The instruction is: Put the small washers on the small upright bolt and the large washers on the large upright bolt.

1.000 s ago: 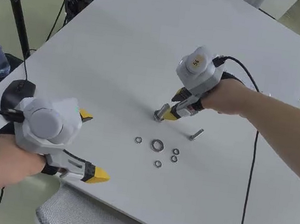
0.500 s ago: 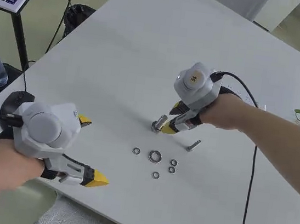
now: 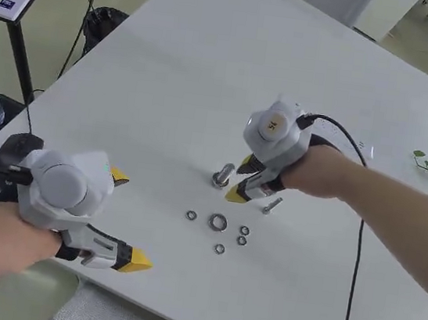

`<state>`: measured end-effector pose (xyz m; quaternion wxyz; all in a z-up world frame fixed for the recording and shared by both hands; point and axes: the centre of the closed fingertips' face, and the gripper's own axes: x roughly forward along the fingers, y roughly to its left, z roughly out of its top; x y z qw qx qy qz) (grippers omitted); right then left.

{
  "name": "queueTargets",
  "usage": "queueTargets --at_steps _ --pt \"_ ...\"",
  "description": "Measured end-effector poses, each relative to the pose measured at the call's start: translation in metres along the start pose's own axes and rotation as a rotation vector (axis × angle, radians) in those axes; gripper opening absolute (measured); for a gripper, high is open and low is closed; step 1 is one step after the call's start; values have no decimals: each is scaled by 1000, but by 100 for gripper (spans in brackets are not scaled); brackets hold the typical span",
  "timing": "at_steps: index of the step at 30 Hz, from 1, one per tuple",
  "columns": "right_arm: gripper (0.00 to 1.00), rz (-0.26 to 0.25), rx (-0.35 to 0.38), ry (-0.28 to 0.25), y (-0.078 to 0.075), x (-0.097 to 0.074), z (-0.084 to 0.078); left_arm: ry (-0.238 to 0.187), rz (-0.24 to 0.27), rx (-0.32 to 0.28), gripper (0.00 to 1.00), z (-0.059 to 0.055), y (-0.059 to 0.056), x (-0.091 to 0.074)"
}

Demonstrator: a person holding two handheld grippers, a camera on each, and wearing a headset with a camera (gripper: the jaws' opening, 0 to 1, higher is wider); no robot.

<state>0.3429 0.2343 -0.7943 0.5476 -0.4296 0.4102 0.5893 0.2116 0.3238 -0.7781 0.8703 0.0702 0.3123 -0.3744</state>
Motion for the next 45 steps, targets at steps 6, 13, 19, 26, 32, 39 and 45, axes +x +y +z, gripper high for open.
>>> queueTargets --at_steps 6,13,19,26,32,39,45 --pt "38 9 8 12 16 -1 -7 -2 -6 1 84 5 -3 -4" --pt "38 5 36 8 18 2 -15 -10 -7 16 85 13 -3 -10" --pt "38 8 48 13 24 14 -19 -14 -9 4 85 13 -6 -10" --pt "38 -14 90 17 21 27 -26 -22 -15 -29 84 10 -11 -10" --pt "38 -11 90 28 24 41 -32 -17 -4 -24 84 11 -10 -13" --pt "38 -6 123 30 23 56 -37 -9 -2 -30 83 9 -9 -15" --pt "38 -9 119 40 23 67 -40 -7 2 -45 82 6 -7 -13"
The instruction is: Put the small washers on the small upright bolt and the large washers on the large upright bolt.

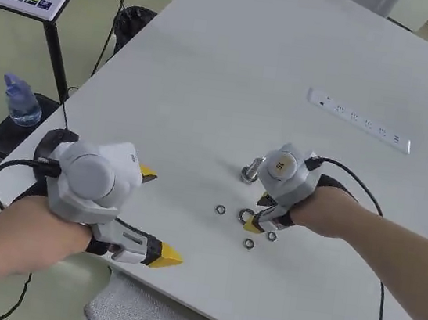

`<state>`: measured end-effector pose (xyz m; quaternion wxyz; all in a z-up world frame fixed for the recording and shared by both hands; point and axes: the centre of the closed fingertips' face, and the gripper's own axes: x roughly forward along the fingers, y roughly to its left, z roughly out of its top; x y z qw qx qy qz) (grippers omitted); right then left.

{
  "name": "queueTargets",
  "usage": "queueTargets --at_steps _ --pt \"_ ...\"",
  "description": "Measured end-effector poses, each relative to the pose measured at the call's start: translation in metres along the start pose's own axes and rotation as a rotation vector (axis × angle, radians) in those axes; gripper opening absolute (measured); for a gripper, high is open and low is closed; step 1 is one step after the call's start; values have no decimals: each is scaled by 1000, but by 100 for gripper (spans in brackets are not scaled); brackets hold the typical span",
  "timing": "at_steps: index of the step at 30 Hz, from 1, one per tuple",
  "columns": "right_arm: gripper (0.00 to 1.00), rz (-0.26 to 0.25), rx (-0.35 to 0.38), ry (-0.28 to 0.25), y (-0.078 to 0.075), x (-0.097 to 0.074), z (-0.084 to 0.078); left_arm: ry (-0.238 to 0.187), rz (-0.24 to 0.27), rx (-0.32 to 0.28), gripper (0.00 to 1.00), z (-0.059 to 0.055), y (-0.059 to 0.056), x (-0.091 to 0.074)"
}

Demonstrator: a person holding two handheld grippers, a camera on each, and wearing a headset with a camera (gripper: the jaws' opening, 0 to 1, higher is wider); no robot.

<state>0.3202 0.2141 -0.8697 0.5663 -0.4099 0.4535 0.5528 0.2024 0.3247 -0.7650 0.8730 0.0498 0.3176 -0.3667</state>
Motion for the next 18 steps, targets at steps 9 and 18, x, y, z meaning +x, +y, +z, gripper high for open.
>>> queueTargets --at_steps 9,18 --pt "38 -11 -4 -4 -4 7 4 11 -10 -10 82 -4 -4 5" --pt "35 -20 -8 1 -5 10 3 13 -12 -11 80 -3 -3 6"
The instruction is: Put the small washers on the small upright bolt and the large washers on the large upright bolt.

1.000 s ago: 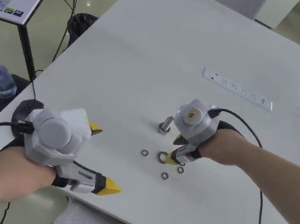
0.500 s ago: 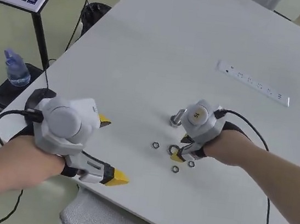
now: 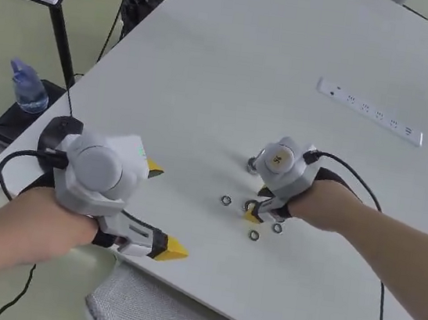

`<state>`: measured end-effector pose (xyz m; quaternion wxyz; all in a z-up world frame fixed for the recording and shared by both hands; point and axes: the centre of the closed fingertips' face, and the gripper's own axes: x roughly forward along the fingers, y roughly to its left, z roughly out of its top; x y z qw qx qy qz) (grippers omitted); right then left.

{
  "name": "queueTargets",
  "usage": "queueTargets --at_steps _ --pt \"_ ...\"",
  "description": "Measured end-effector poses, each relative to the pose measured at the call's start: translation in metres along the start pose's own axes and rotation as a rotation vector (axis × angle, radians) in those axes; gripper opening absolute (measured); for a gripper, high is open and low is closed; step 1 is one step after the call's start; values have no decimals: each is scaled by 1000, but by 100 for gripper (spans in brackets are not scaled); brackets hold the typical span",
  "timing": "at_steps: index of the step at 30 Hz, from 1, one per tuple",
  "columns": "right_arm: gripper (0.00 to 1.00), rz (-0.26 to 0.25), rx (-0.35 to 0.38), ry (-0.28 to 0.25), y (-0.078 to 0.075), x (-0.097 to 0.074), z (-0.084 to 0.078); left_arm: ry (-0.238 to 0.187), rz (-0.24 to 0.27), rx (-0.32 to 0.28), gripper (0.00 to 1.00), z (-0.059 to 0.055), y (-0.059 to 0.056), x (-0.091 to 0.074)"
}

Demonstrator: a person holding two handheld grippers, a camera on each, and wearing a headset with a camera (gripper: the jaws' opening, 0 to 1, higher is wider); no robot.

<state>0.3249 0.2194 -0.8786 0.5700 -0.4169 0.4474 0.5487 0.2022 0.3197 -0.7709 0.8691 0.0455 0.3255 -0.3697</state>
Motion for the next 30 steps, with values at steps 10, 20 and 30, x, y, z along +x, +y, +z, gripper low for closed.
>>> queueTargets --at_steps 10,20,30 --pt "35 -16 -5 0 1 0 -2 -6 4 -9 79 -2 -3 0" --pt "32 -9 -45 -7 3 -1 -3 -6 22 -30 79 -11 -4 -7" --pt "26 -12 -56 4 8 -1 -4 -7 32 -39 78 -12 -8 -9"
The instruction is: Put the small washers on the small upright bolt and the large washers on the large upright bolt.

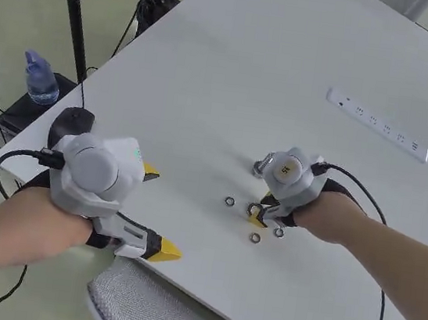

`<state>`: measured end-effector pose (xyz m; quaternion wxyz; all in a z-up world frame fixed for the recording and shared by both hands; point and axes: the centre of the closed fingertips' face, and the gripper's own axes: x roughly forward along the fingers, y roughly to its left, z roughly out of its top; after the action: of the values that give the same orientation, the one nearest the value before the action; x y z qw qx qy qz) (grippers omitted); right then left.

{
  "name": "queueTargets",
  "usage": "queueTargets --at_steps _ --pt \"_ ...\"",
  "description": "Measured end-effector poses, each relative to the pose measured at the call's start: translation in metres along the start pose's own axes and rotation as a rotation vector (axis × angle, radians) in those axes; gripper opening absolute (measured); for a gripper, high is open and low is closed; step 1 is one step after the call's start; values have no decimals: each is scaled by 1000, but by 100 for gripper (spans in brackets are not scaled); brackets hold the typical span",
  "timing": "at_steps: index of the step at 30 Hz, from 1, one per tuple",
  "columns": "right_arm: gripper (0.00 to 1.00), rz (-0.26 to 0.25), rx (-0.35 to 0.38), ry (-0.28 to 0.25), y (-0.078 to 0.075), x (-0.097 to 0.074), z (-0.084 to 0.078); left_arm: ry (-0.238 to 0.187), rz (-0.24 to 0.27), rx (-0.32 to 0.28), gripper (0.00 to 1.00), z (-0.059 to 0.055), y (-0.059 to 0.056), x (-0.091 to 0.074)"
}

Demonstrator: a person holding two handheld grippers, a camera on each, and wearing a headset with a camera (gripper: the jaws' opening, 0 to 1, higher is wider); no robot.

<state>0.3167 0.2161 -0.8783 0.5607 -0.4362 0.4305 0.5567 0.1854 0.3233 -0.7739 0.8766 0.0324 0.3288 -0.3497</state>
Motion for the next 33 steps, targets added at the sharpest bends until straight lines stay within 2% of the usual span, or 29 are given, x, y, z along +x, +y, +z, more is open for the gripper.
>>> queueTargets --at_steps 8,10,11,21,26,33 --pt "26 5 -12 52 -2 1 1 -3 -4 2 77 1 -3 2" --pt "26 19 -37 57 -1 1 -1 -1 -2 1 77 1 -3 2" --pt "26 28 -84 65 -1 0 -2 0 -3 0 76 0 -4 1" --pt "26 52 -133 52 -1 -2 -5 12 -4 0 75 -4 -6 0" --pt "26 43 -168 58 0 -2 -6 22 -10 -1 74 -6 -10 0" --pt "23 35 -157 76 -1 -1 -4 19 -12 -5 74 -7 -9 2"
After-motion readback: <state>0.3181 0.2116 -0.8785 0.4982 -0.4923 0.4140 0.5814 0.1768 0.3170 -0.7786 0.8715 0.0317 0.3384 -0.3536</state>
